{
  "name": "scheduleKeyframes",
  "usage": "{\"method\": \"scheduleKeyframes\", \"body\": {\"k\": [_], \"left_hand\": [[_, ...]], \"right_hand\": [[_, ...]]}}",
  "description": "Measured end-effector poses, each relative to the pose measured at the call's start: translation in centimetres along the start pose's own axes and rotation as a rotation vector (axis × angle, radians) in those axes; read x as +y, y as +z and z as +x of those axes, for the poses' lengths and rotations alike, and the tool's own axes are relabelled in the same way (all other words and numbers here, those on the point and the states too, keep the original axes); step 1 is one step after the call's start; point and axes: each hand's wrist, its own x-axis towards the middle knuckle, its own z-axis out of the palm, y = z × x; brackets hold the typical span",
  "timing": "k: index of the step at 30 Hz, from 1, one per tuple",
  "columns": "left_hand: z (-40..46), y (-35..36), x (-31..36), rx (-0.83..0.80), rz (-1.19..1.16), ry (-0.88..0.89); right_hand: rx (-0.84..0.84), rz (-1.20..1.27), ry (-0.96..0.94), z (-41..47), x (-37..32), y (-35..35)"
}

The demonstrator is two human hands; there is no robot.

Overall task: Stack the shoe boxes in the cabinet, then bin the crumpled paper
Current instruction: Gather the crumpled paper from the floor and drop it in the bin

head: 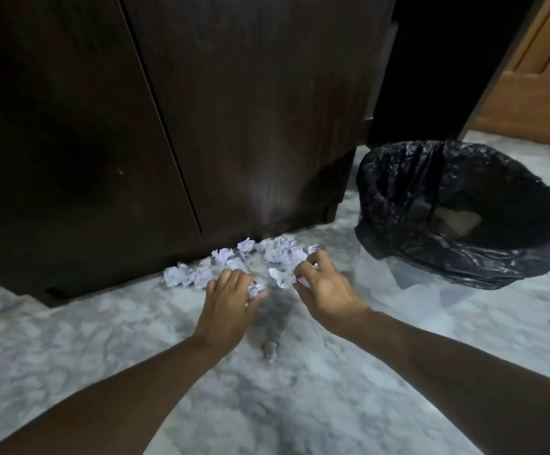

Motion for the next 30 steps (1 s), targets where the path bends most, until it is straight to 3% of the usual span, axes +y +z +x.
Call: {"method": "scheduleKeyframes", "body": {"k": [6,11,19,25,30], "left_hand": [[7.6,-4.9,6.6,0.188,-0.188,-0.039],[12.8,-8.3,13.9,0.285,-0.422,-0.064],[17.0,-7.8,22.3,0.068,-0.659,-0.085],[17.7,-5.9,24.3,-0.181,-0.709,-0.090],[18.2,-5.9,24.7,-0.156,-0.692,-0.097]], "right_hand": [[0.278,0.027,-0.089,-0.3,-3.1,-9.9],[0.479,0.021,0.111,-0.5,-1.0,-16.5],[0.332,0.024,0.500,-1.5,5.7,-21.6],[0.314,0.046,0.501,-2.4,7.7,-21.8],[0.416,0.172,0.533,-2.5,8.4,-21.9]]}}
